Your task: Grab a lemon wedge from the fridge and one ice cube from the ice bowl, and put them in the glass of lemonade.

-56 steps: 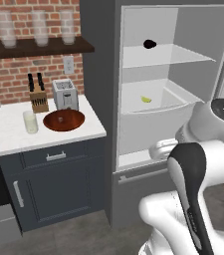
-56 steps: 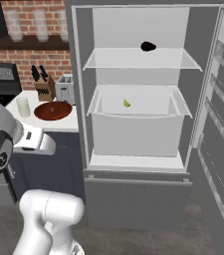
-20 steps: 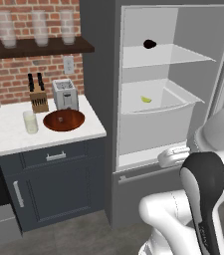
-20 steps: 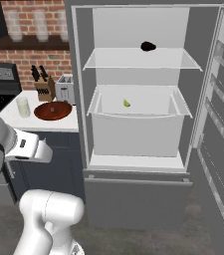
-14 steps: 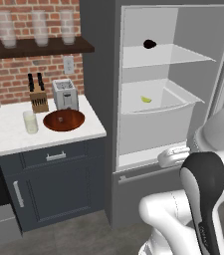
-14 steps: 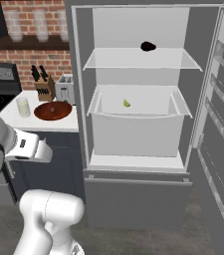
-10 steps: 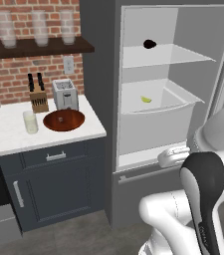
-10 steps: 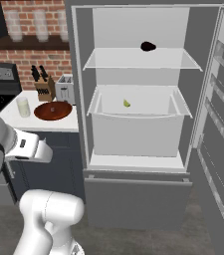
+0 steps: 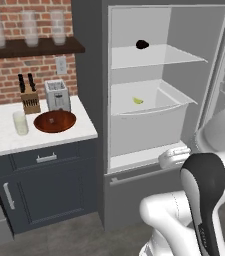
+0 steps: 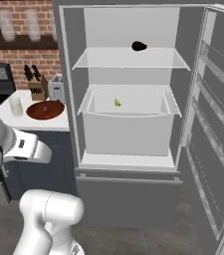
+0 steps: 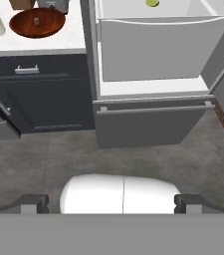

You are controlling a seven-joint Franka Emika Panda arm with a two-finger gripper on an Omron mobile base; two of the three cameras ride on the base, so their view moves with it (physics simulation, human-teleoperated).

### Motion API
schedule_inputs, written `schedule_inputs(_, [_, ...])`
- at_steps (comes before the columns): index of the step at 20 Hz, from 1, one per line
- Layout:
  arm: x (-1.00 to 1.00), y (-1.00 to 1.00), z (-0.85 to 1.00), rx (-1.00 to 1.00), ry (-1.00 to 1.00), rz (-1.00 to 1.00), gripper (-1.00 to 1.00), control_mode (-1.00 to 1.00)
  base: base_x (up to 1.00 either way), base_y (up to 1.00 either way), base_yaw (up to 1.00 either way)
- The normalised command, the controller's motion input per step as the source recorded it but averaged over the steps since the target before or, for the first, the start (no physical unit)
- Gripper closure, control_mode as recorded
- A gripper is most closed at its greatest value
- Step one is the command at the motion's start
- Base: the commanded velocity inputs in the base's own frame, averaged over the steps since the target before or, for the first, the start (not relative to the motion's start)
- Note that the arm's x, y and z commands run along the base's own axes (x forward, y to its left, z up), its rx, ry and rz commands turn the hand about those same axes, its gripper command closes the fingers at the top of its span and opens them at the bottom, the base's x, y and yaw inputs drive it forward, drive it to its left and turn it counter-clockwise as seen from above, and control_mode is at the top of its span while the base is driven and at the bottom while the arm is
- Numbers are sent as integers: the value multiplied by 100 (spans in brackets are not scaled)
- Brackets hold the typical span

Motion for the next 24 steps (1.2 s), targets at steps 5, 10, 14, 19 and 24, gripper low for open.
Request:
schedule_inputs(5, [0,0,0,0,0,0,-100,100,-4,-70,0])
schedule_inputs(10, [0,0,0,0,0,0,-100,100,0,-47,1])
schedule_inputs(14, [0,0,0,0,0,0,-100,100,1,-30,4])
schedule_inputs(19, [0,0,0,0,0,0,-100,100,31,-14,7])
schedule_inputs(24, [0,0,0,0,0,0,-100,100,50,-23,7])
